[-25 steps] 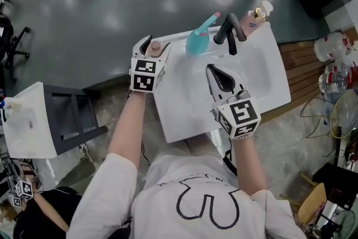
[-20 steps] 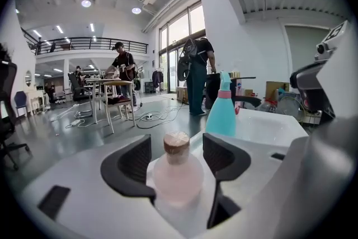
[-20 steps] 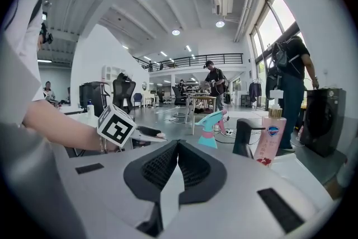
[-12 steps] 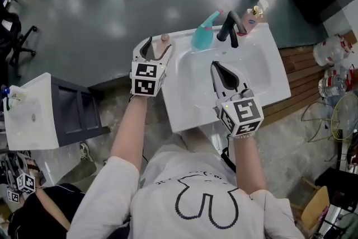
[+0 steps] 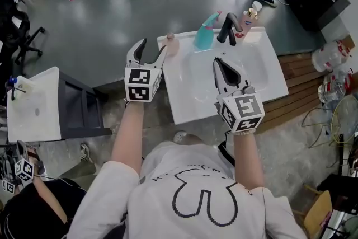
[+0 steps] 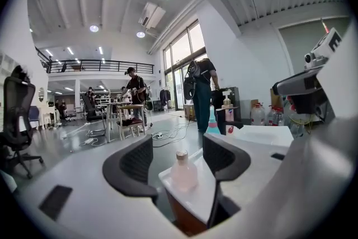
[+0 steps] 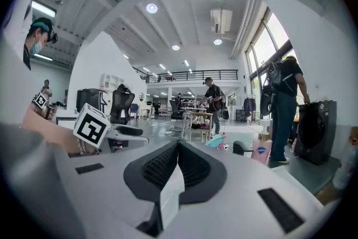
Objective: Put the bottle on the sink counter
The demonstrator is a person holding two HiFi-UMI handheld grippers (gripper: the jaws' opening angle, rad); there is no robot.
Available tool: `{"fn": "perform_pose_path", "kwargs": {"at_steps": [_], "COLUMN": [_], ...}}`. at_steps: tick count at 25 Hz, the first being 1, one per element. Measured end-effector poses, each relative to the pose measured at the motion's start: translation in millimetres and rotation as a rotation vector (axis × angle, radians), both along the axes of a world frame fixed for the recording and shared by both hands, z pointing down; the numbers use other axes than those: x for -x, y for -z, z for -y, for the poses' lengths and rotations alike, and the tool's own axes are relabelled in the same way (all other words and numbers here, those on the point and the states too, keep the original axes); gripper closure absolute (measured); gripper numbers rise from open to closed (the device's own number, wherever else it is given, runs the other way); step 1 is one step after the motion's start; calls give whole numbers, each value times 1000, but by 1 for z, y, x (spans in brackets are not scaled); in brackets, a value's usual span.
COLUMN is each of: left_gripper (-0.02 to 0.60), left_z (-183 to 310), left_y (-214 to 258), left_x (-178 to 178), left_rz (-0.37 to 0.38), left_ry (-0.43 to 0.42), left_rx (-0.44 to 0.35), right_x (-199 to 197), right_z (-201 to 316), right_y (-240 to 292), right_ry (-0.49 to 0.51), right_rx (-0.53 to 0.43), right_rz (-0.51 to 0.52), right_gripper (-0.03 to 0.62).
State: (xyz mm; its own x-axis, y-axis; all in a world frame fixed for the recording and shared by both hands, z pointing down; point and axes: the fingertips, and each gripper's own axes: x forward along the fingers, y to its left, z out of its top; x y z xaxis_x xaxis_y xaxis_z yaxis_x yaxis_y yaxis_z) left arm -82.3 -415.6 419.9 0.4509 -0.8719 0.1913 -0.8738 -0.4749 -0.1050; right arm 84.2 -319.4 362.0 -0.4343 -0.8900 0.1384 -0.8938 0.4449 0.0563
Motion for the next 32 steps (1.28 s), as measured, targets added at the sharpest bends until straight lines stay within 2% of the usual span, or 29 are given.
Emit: {"fn": "perform_pose_path", "kwargs": {"at_steps": [4, 7, 8, 11, 24, 28, 32], "left_gripper": [310, 560, 572, 572, 572, 572, 572], "left_z": [-24, -42, -48, -65, -110, -120, -125], "left_y": [22, 40, 45, 59, 117, 128, 132], "left_x": [3, 6, 6, 4, 18, 21, 25], "left_rz": [-1, -17, -23, -31, -94, -87, -84], "left_ry": [-5, -10, -15, -18, 82, 91, 103], "left_rx": [-45, -77, -82, -110, -209, -231, -241], "right_x": [1, 2, 2, 0, -2, -4, -2], "right_z": [-11, -20, -23, -29, -52, -53, -55], "right_y": [10, 14, 15, 22, 64, 73, 81], "right_ry": [8, 15, 16, 19, 70, 75, 96], "right_rx": [-22, -26, -30, -48, -112, -124, -147], "right_rz": [9, -1, -4, -8, 8, 26, 1], "right_gripper": [566, 566, 566, 566, 566, 566, 566]}}
